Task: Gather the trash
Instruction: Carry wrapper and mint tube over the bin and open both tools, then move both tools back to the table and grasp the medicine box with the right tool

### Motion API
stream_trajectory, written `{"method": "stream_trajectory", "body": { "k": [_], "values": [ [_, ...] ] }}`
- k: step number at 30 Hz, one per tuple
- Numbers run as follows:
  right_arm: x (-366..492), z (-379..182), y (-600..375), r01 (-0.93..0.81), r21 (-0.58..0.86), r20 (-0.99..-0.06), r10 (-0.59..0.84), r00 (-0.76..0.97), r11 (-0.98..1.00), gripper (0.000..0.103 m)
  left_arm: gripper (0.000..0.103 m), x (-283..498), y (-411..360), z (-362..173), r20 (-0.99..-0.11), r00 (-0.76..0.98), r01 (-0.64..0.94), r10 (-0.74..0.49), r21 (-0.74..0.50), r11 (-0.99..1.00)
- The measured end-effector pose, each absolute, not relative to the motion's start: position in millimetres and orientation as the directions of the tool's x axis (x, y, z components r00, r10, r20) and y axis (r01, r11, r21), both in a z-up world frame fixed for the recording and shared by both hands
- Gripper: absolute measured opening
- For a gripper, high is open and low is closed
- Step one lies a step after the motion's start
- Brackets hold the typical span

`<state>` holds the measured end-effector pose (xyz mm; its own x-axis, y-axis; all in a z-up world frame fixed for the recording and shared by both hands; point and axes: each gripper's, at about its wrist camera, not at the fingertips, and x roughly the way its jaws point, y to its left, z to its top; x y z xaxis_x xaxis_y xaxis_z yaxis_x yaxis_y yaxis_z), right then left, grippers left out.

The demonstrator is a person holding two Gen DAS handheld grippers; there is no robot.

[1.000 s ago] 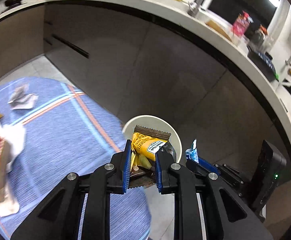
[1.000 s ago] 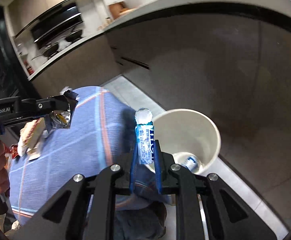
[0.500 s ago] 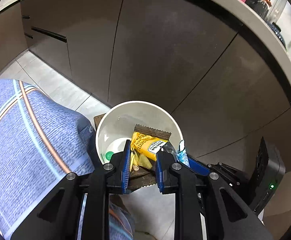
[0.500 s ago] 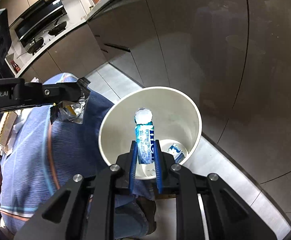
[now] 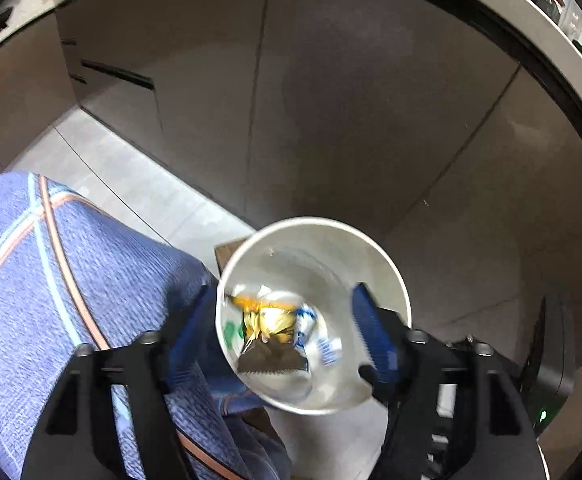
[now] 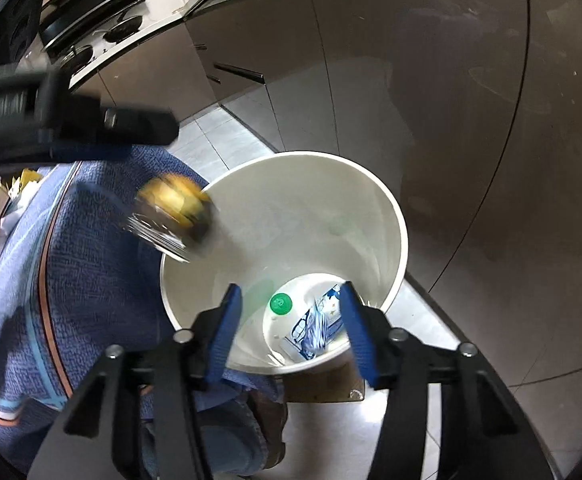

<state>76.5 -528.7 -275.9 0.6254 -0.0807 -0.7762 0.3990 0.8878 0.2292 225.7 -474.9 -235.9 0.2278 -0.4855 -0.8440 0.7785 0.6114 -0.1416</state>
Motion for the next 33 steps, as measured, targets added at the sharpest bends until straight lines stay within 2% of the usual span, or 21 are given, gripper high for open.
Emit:
{"method": "stream_trajectory", "body": {
  "k": [1, 3, 4, 6, 7, 13, 21, 33],
  "values": [
    [76, -276, -529, 0.398, 0.228, -0.776, -0.081, 0.626, 0.889, 0.056, 0.079, 226, -475, -234, -0.84, 0.23, 0.777, -0.492, -0.146, 0.612],
    [74, -275, -527, 0.397, 0.226, -0.773, -0.083, 0.628, 0.89, 0.072, 0.089, 226, -473, -231, -0.831, 0.242, 0.773, -0.5, -0.147, 0.617],
    [74, -274, -525, 0.393, 0.229, -0.769, -0.082, 0.634, 0.891, 0.077, 0.095, 227, -470, -230, -0.825, 0.257, 0.77, -0.504, -0.14, 0.622],
    [72, -270, -522, 0.382, 0.226, -0.755, -0.087, 0.65, 0.896, 0.095, 0.094, 228, -465, -226, -0.81, 0.297, 0.761, -0.505, -0.119, 0.638],
    [72, -270, -521, 0.378, 0.224, -0.75, -0.089, 0.656, 0.898, 0.098, 0.094, 231, -463, -225, -0.807, 0.301, 0.76, -0.507, -0.118, 0.639],
    [70, -259, -520, 0.372, 0.225, -0.738, -0.092, 0.669, 0.901, 0.1, 0.095, 224, -450, -219, -0.81, 0.312, 0.745, -0.496, -0.115, 0.657],
    [56, -227, -512, 0.359, 0.213, -0.716, -0.104, 0.69, 0.909, 0.1, 0.094, 211, -421, -180, -0.785, 0.351, 0.729, -0.51, -0.113, 0.675],
    [42, -144, -450, 0.241, 0.202, -0.599, -0.075, 0.797, 0.949, 0.1, 0.095, 185, -305, -102, -0.725, 0.467, 0.631, -0.506, -0.126, 0.765]
  ]
}}
